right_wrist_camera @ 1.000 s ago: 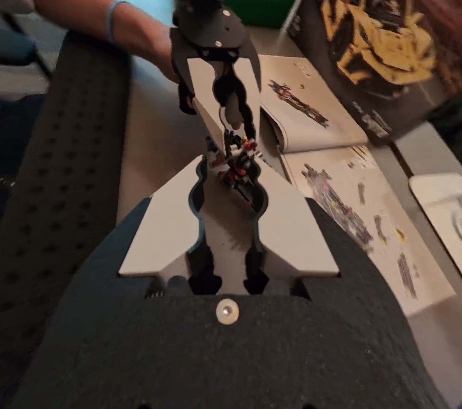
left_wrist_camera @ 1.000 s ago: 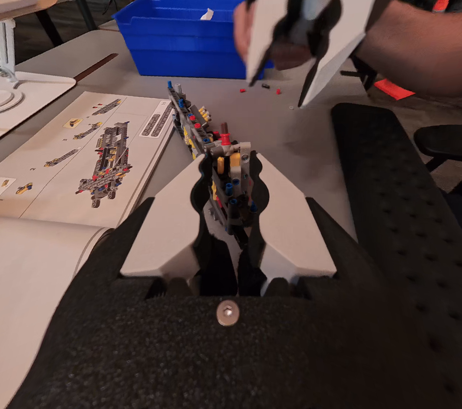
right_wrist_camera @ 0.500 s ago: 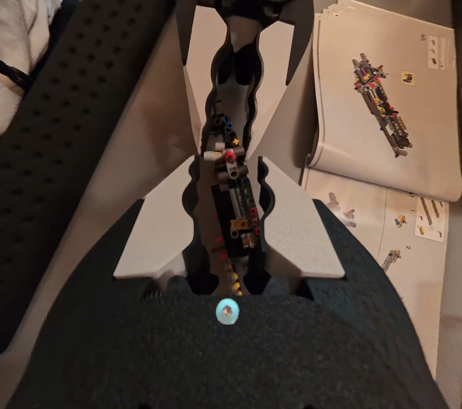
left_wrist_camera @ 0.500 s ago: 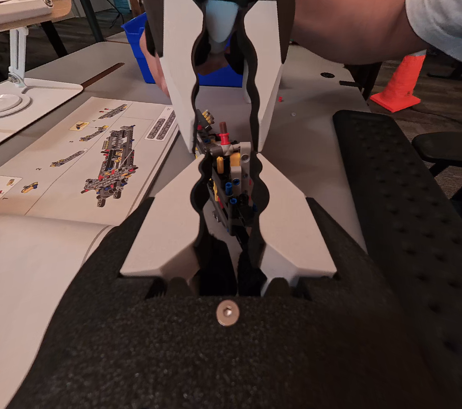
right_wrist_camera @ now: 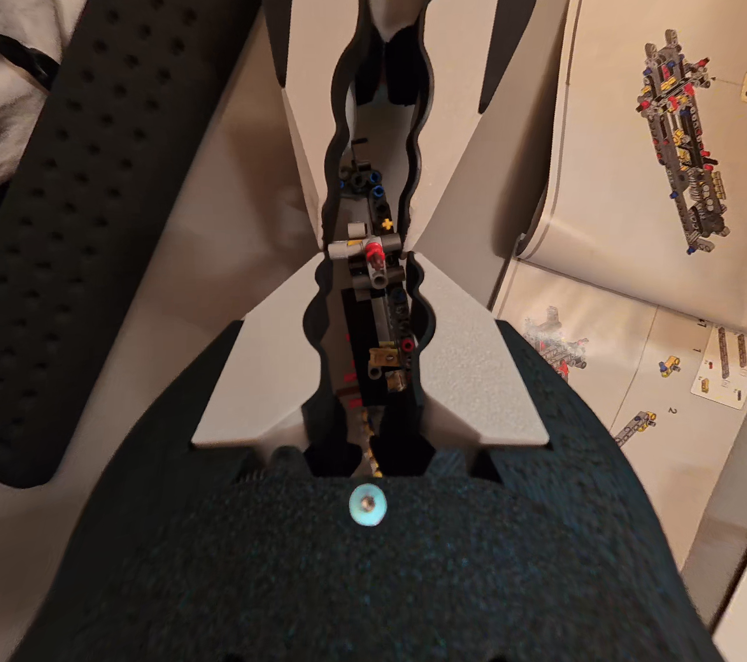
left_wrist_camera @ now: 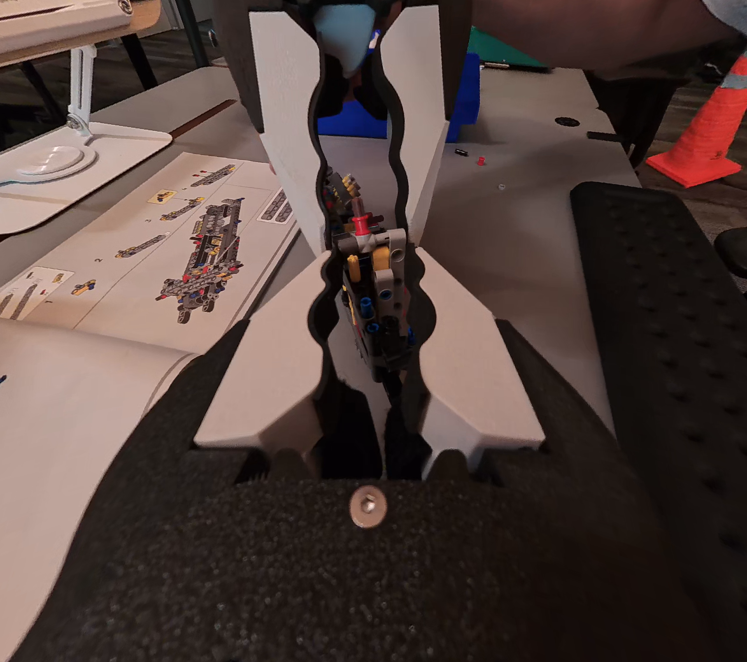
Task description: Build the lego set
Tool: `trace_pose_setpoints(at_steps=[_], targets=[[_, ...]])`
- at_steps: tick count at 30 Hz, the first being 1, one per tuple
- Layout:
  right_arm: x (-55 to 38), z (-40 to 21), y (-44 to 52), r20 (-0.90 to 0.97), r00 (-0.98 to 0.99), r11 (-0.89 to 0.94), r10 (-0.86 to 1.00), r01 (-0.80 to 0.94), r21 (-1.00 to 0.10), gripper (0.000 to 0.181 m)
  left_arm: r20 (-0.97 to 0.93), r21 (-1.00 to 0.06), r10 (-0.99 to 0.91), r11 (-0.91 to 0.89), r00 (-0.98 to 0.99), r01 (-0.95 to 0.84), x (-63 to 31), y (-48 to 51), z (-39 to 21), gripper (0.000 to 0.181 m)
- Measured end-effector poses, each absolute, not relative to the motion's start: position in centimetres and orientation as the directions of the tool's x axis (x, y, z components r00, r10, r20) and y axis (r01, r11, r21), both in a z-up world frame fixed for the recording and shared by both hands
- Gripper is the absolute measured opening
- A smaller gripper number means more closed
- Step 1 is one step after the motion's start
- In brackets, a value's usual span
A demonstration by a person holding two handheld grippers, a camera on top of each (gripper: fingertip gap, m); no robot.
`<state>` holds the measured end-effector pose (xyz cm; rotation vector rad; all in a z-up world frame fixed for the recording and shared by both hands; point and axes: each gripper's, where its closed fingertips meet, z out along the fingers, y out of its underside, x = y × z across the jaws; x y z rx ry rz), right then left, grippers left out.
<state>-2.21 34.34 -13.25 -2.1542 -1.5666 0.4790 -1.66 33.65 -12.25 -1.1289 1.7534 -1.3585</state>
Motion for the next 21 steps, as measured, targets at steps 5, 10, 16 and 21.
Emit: trace_pose_setpoints(at_steps=[5,10,16,21], targets=[[-2.1,-13.3,34.3,-0.034,0.286,-0.262,0.958,0.818,-0.512,0.034,0.043,-0.963,-0.912,0.071,-0.408,-0.260,-1.6,33.7,-12.2,0.028],[-2.0,-13.3,34.2,-0.049,0.272,-0.261,0.961,0.834,-0.487,0.034,0.044,-0.962,-0.914,0.071,-0.403,-0.264,-1.6,33.6,-12.3,0.028],[-2.2,-13.0,33.9,-0.147,0.321,-0.352,0.936,0.810,-0.469,0.042,0.059,-0.965,-0.910,0.052,-0.411,-0.256,-1.6,33.7,-12.3,0.028],[-2.2,-11.5,34.3,-0.095,0.297,-0.302,0.950,0.801,-0.517,0.030,0.061,-0.964,-0.913,0.051,-0.403,-0.260,-1.6,33.7,-12.3,0.029]])
